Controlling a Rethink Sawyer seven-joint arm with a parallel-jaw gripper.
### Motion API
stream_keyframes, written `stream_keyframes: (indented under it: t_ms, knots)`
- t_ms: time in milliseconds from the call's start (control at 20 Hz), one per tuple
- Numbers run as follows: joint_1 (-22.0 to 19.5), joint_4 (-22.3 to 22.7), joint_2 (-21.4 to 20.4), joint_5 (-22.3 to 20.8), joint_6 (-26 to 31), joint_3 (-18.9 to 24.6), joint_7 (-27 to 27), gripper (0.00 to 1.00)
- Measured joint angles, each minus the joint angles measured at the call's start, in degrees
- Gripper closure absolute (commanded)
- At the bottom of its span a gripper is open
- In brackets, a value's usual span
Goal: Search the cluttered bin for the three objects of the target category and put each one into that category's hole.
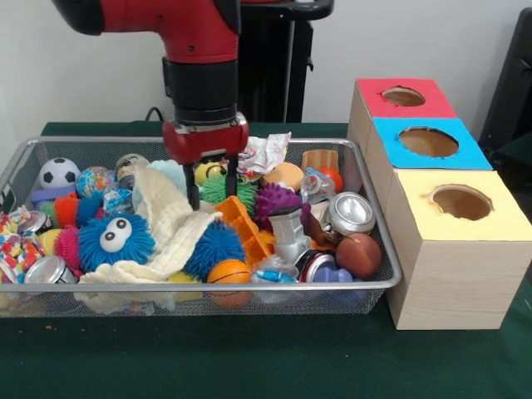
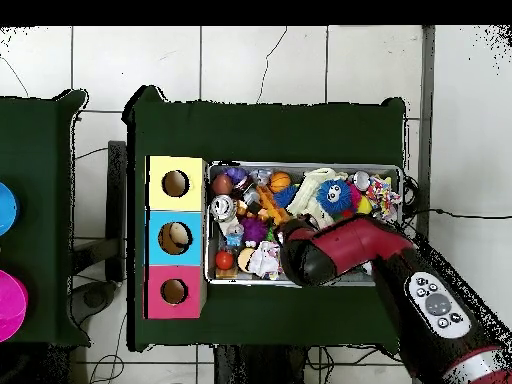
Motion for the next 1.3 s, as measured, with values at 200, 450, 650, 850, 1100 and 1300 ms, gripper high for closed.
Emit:
stream_keyframes:
  t_ms: [200,450,650,850,1100,1300]
  knots:
    - [5.6,0.0,0.0,-2.2,-2.5,-3.5,0.5,0.00]
    - [18.3,-0.7,0.8,-4.5,-10.8,-12.5,3.6,0.00]
    - [29.6,-2.5,2.4,-3.5,-17.8,-22.9,9.2,0.00]
    - [33.1,-2.9,2.4,-1.2,-19.3,-27.5,11.7,0.00]
    - [32.5,-2.9,1.6,2.2,-19.4,-28.7,12.1,0.00]
    - [30.4,-2.7,0.9,4.9,-19.4,-28.3,12.1,0.00]
